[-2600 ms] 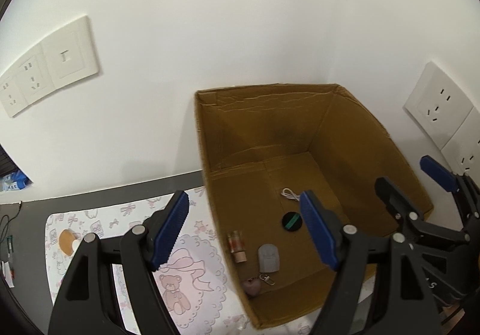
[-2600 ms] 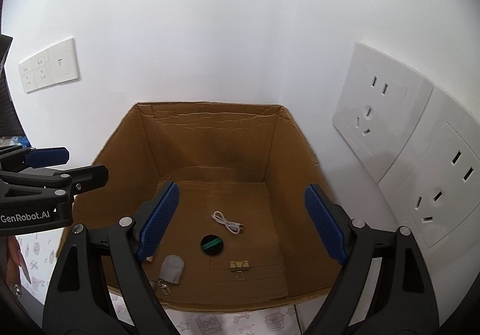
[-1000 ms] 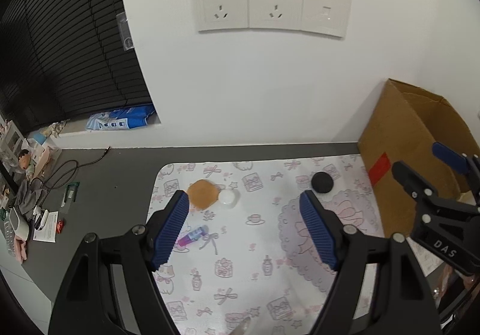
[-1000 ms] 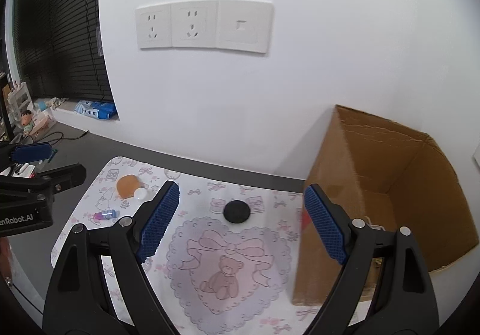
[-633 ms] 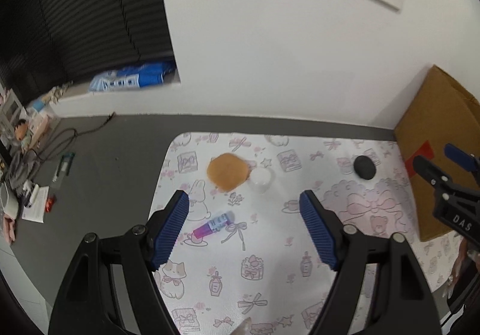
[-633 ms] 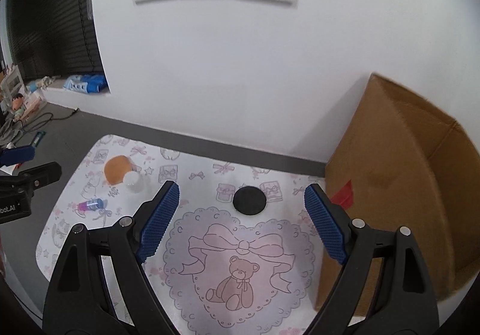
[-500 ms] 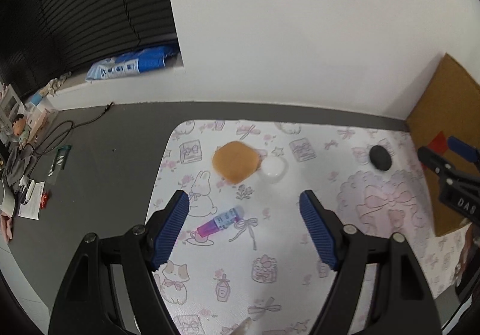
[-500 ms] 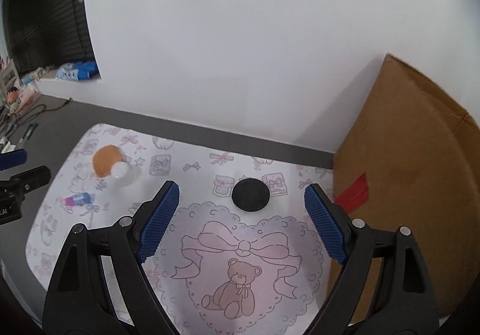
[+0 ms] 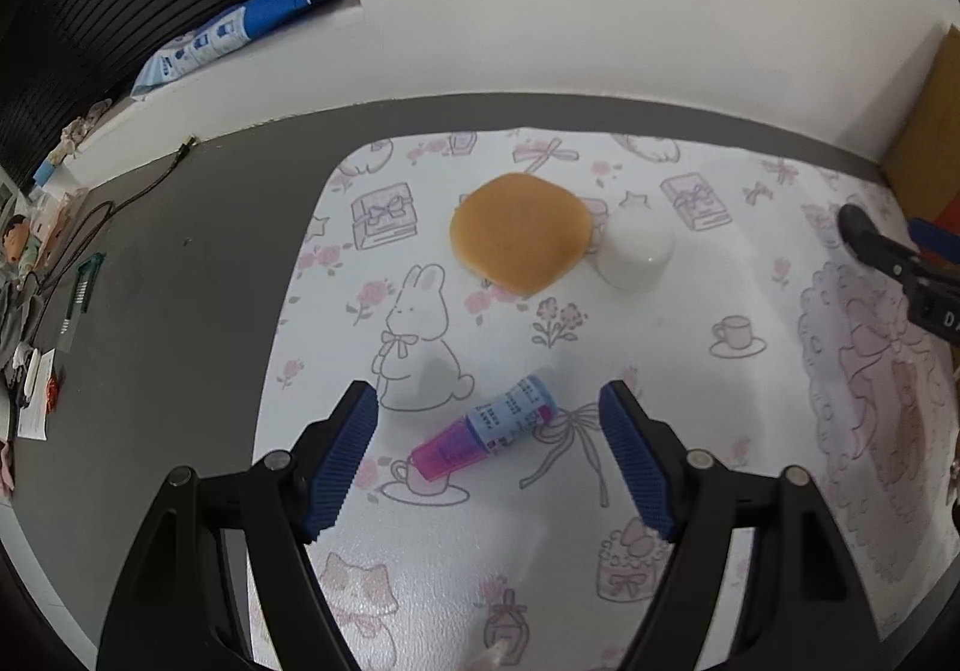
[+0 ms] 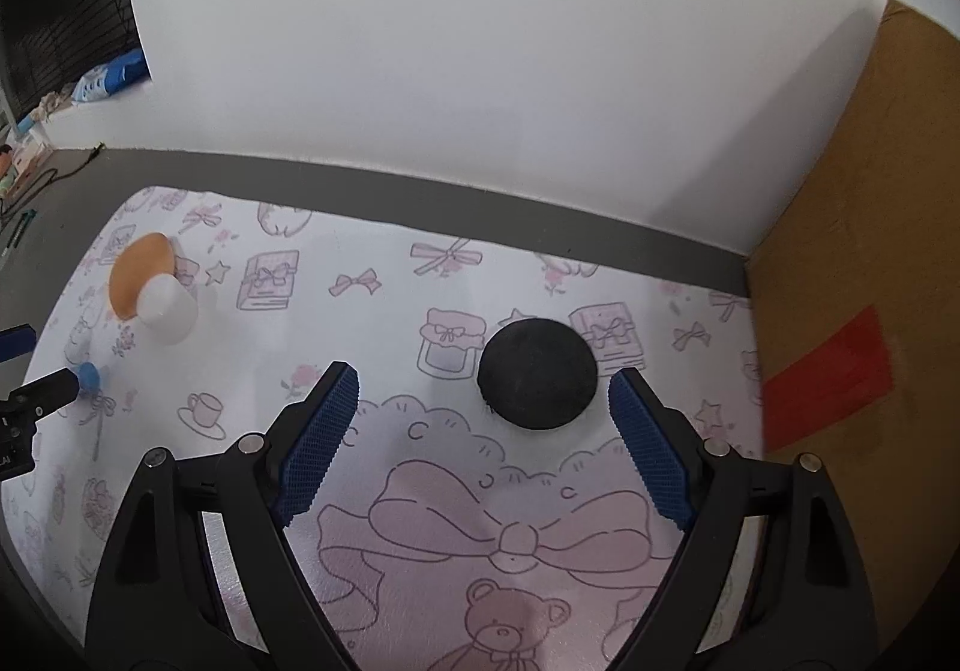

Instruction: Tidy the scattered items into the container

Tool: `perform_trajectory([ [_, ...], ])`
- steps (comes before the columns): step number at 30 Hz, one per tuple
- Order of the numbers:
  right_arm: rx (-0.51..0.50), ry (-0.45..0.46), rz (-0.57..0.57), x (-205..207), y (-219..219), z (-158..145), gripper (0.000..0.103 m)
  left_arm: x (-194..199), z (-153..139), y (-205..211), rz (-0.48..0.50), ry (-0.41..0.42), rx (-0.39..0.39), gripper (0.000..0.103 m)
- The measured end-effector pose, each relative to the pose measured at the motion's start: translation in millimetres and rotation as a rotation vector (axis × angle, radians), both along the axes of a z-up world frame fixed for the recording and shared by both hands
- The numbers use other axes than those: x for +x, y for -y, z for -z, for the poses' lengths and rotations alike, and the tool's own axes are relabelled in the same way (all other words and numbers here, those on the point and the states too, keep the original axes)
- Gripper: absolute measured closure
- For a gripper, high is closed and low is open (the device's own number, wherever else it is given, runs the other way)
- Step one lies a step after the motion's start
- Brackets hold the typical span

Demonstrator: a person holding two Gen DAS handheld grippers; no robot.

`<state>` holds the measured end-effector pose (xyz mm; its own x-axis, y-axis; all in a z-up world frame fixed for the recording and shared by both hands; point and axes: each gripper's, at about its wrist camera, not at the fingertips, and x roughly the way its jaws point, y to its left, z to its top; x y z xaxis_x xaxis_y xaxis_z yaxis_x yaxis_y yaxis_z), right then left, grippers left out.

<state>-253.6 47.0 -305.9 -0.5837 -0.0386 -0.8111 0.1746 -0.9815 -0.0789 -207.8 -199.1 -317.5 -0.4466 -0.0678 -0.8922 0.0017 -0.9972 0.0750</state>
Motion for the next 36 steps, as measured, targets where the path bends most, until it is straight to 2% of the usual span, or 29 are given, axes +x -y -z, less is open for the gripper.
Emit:
perform_trajectory([
  [5, 0.008, 0.018, 0.004, -7, 0, 17, 0.016, -2, 17, 1, 0.02, 0.003, -0.007, 0.028],
  [13, 0.005, 0.035, 0.01, -17, -5, 35, 0.016, 1, 20, 12, 0.003, -0.012, 0.081, 0.028],
  [16, -0.005, 0.036, 0.012, -20, -6, 36, 0.015, 3, 19, 9, 0.015, -0.019, 0.063, 0.028],
  [24, -0.056, 0.044, 0.031, -20, -19, 42, 0.005, 2, 17, 4, 0.028, -0.016, 0.049, 0.028],
  [32, -0.061, 0.034, 0.032, -18, -19, 42, 0.005, -2, 20, -3, 0.051, -0.033, 0.027, 0.028],
  [35, -0.06, 0.033, 0.037, -18, -19, 42, 0.007, -1, 20, -5, 0.056, -0.034, 0.026, 0.029],
  [36, -0.061, 0.03, 0.04, -17, -19, 41, 0.016, -1, 20, -5, 0.057, -0.034, 0.028, 0.03],
])
